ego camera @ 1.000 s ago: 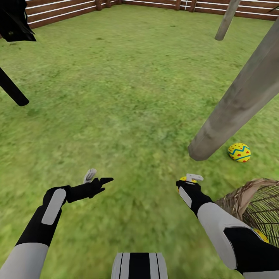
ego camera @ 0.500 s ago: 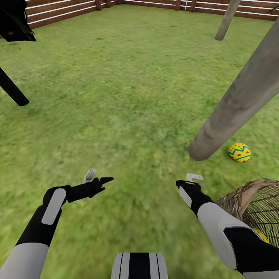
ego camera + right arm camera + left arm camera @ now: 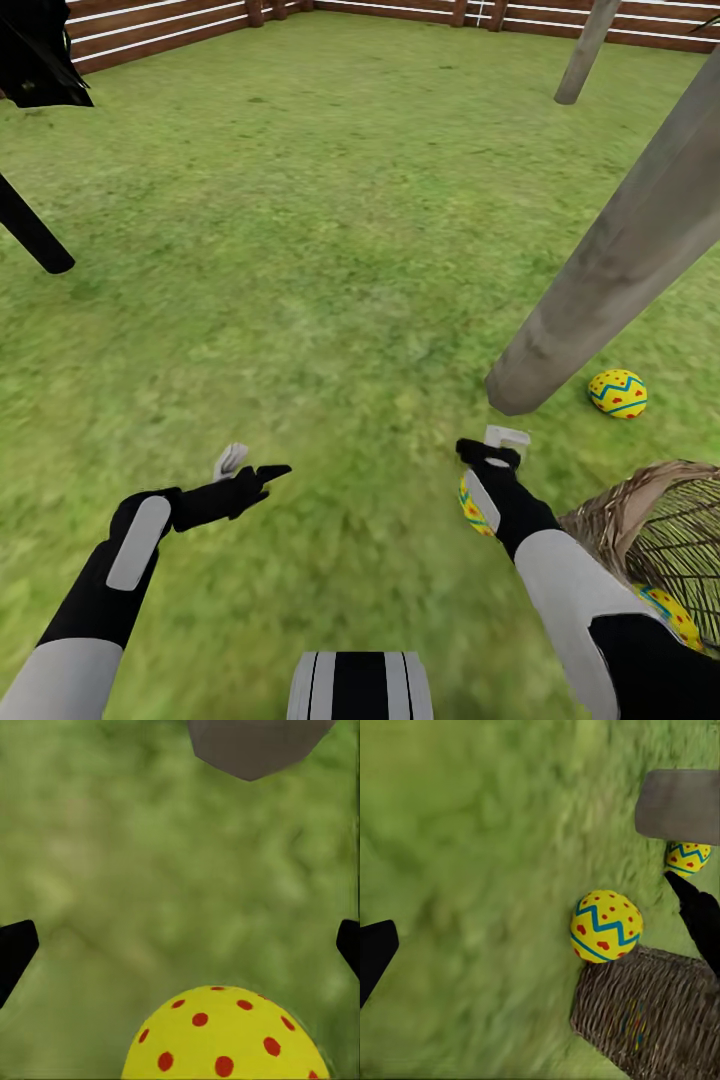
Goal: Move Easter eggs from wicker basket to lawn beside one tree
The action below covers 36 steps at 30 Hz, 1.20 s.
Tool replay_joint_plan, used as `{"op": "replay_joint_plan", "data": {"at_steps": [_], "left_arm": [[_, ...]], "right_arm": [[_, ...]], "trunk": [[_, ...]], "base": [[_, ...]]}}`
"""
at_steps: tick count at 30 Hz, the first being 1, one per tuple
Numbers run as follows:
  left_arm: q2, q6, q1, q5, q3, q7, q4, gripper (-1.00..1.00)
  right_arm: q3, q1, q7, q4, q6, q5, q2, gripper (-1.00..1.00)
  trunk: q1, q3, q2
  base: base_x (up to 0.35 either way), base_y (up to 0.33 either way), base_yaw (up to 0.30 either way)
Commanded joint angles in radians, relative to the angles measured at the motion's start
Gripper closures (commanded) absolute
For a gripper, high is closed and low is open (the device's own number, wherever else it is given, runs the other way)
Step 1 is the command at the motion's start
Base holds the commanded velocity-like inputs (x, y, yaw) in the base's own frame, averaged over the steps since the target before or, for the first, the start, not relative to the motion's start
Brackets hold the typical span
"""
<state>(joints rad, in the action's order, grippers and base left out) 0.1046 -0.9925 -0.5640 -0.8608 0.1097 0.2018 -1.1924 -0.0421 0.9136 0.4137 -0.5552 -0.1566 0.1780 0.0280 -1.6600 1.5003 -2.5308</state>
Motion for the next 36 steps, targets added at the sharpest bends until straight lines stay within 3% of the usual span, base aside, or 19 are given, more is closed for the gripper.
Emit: {"op": "replay_joint_plan", "data": {"at_steps": [1, 2, 4, 6, 9, 10, 13, 16, 21, 36], "left_arm": [[0.000, 0.012, 0.005, 0.008, 0.002, 0.011, 0.002, -1.00], [0.000, 0.026, 0.010, 0.009, 0.001, 0.010, 0.004, -1.00], [0.001, 0.051, 0.021, 0.014, 0.002, 0.010, 0.008, -1.00], [0.001, 0.059, 0.027, 0.011, 0.002, 0.012, 0.000, -1.00], [0.010, 0.040, 0.032, 0.004, 0.011, 0.013, -0.034, -1.00], [0.012, 0.036, 0.035, 0.003, 0.012, 0.011, -0.046, -1.00], [0.016, 0.031, 0.043, 0.004, 0.013, 0.005, -0.071, -1.00], [0.017, 0.030, 0.047, 0.006, 0.015, 0.003, -0.079, -1.00], [0.029, 0.029, 0.037, 0.006, 0.018, 0.014, -0.089, -1.00], [0.029, 0.028, 0.026, 0.006, 0.018, 0.015, -0.089, -1.00]], "right_arm": [[-0.005, -0.033, 0.006, -0.086, -0.040, 0.007, -0.003, -1.00], [-0.005, -0.065, 0.005, -0.179, -0.098, 0.007, -0.004, -1.00], [-0.005, -0.164, -0.012, -0.496, -0.387, 0.007, -0.017, -1.00], [-0.005, -0.262, -0.122, -0.784, -0.625, 0.006, -0.041, -1.00], [-0.005, -0.362, -0.260, -1.000, -0.854, 0.004, -0.051, -1.00], [-0.007, -0.380, -0.304, -1.023, -0.885, 0.005, -0.052, -1.00], [-0.017, -0.405, -0.426, -1.053, -0.891, 0.004, -0.053, -1.00], [-0.023, -0.419, -0.466, -1.061, -0.891, 0.003, -0.053, -1.00], [-0.058, -0.435, -0.487, -1.063, -0.891, 0.017, -0.041, -1.00], [-0.059, -0.435, -0.488, -1.069, -0.891, 0.017, -0.036, -1.00]], "trunk": [[0.000, 0.001, 0.000], [0.000, 0.001, 0.000], [0.000, 0.001, 0.000], [0.000, 0.001, 0.000], [0.001, -0.003, 0.000], [0.001, -0.007, 0.000], [0.002, -0.019, 0.001], [0.004, -0.030, 0.002], [0.005, -0.042, 0.002], [0.006, -0.046, 0.003]], "base": [[0.000, 0.000, 0.000], [0.000, 0.000, 0.000], [-0.057, -0.010, 0.000], [-0.153, -0.042, 0.000], [-0.047, -0.013, 0.000], [-0.015, -0.004, 0.000], [-0.007, -0.002, 0.000], [-0.002, 0.000, 0.000], [0.000, 0.000, 0.000], [0.000, 0.000, 0.000]]}}
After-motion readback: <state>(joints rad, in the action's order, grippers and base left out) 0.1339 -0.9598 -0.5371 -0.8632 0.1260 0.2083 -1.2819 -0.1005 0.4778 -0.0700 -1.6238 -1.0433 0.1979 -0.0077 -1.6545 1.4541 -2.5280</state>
